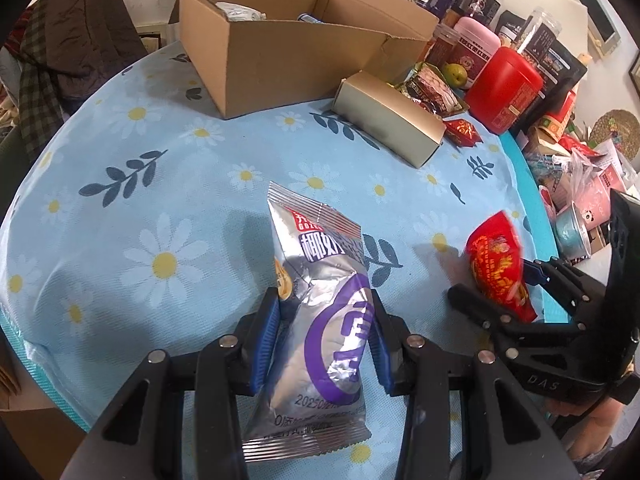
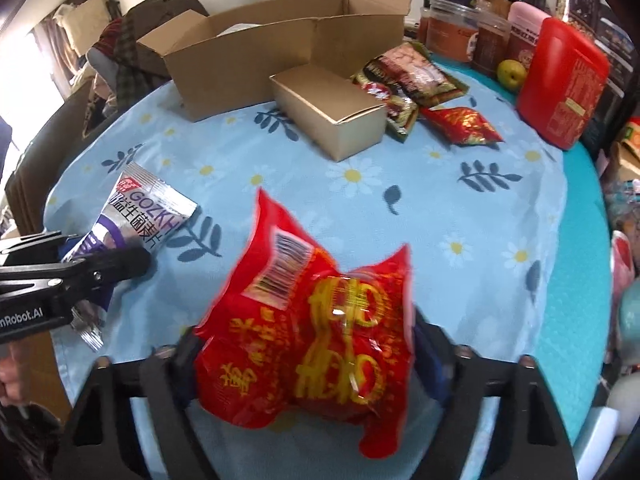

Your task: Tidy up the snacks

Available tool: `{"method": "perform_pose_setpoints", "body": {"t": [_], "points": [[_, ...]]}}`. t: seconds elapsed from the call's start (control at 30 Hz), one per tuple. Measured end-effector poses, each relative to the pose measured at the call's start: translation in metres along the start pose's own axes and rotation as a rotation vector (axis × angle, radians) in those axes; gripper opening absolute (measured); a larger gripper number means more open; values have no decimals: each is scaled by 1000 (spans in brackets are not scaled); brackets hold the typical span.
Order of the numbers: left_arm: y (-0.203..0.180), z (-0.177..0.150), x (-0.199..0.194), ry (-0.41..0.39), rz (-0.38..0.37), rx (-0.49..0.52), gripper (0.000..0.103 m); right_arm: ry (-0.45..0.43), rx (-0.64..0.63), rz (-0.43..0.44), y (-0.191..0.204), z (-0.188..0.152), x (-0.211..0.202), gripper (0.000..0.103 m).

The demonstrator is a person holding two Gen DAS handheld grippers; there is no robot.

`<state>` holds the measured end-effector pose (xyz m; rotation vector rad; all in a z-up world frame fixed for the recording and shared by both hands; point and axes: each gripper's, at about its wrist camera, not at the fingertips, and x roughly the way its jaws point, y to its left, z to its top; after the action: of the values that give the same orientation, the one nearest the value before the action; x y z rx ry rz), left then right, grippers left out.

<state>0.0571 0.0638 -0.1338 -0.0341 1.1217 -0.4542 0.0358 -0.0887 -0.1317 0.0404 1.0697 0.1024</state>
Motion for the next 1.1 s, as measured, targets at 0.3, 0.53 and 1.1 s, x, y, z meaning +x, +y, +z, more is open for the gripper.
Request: {"method": "perform_pose_setpoints", "body": {"t": [0.3, 0.53, 1.1], "points": [[-14, 6, 9, -12, 91, 74, 41, -45, -20, 23, -15, -9, -6, 44], [-26, 8, 12, -40, 122, 163, 38, -46, -12, 49, -18, -11, -12, 44], [-54, 22, -31, -129, -30, 138, 38, -137, -58, 179, -11, 9, -46, 44]]}}
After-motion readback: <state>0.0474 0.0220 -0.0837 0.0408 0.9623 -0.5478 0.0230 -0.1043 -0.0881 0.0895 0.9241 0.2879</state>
